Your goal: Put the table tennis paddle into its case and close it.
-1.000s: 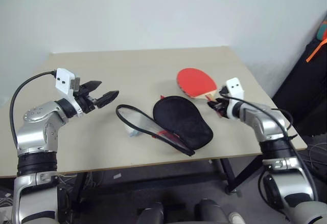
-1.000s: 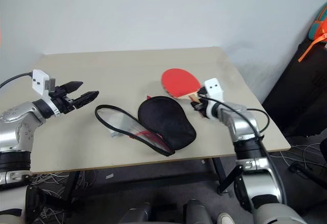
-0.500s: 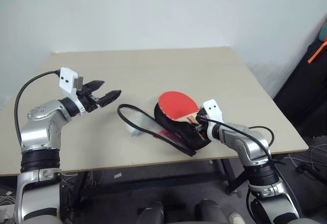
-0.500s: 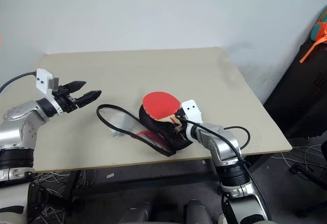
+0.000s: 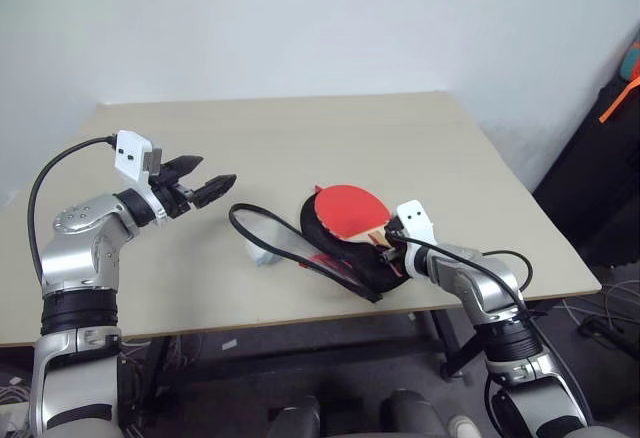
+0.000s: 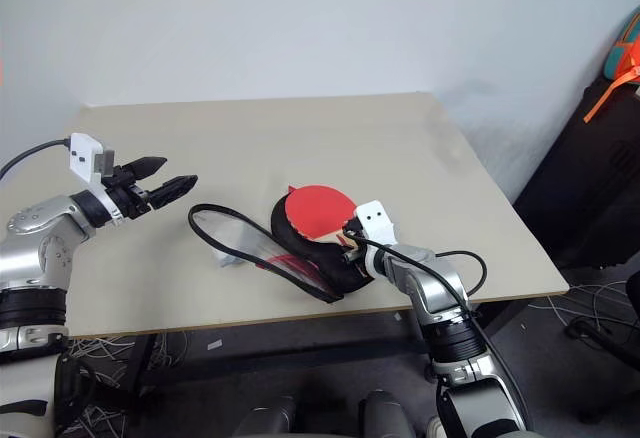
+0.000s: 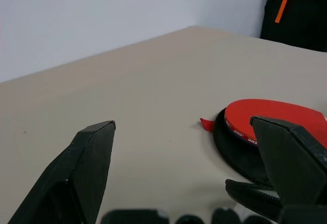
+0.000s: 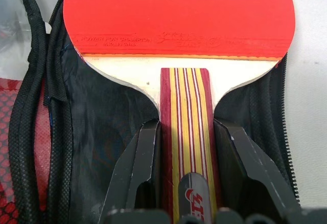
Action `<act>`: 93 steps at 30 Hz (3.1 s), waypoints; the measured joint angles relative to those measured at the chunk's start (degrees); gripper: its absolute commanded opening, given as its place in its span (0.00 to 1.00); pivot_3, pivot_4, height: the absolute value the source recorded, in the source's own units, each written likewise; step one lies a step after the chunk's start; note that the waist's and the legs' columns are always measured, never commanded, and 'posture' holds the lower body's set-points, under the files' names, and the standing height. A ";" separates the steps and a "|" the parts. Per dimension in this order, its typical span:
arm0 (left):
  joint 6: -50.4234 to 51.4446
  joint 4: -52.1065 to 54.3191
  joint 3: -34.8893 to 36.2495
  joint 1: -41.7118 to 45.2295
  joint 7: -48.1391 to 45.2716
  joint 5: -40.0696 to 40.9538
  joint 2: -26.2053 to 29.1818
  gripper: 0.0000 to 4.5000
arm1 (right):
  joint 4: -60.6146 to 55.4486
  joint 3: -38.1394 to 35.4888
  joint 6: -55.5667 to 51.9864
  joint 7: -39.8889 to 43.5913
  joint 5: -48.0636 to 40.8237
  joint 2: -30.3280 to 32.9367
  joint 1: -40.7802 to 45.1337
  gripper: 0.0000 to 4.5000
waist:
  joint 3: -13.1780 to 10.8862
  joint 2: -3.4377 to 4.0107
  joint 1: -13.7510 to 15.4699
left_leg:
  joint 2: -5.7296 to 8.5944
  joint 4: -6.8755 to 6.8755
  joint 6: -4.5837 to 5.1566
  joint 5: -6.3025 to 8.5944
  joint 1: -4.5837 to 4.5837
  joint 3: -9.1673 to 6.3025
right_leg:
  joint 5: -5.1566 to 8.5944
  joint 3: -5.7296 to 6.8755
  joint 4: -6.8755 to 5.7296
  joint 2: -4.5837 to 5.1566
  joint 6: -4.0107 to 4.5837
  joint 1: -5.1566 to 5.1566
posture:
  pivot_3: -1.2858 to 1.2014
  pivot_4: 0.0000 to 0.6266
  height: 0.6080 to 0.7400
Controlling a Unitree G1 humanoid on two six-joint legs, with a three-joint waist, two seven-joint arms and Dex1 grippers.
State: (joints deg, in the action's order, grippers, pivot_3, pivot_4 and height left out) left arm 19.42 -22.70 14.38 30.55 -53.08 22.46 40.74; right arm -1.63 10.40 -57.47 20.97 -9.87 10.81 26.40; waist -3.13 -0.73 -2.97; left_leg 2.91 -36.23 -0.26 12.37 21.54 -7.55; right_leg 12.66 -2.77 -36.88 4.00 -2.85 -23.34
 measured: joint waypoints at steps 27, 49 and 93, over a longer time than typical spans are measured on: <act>-1.09 -1.77 -0.01 0.75 -0.43 -1.21 0.00 1.00 | -2.85 5.34 1.57 0.87 1.64 1.80 -0.02 0.25 | -0.01 0.00 0.03 | 0.00 0.00 0.00 0.00 0.04 0.00 | 0.00 0.01 0.02 0.01 0.00 -0.02 | 0.52 0.00 0.99; 3.33 0.23 0.20 0.35 -3.29 1.59 0.55 1.00 | -2.14 -1.19 0.95 7.41 -4.68 4.89 3.47 0.98 | -0.04 0.00 0.03 | 0.01 -0.05 0.01 0.00 0.09 -0.01 | 0.00 0.02 0.03 0.01 0.00 -0.02 | 0.52 0.00 0.99; 35.21 40.22 -19.06 -2.26 25.55 12.28 -32.51 0.17 | -7.17 -13.70 3.61 26.29 -19.46 31.36 12.25 0.99 | -0.10 -0.05 1.56 | -0.36 -0.38 0.17 0.26 0.06 0.64 | -0.04 -0.16 0.18 -0.17 0.03 0.14 | 0.52 0.00 0.99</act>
State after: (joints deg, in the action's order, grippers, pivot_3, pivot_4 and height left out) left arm 54.62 17.53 -4.68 28.30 -27.53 34.74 8.23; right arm -8.80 -3.30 -53.85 47.26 -29.33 42.17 38.65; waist -3.24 -0.77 -1.41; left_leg 2.56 -36.61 -0.09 12.63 21.59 -6.90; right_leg 12.63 -2.93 -36.70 3.83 -2.82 -23.20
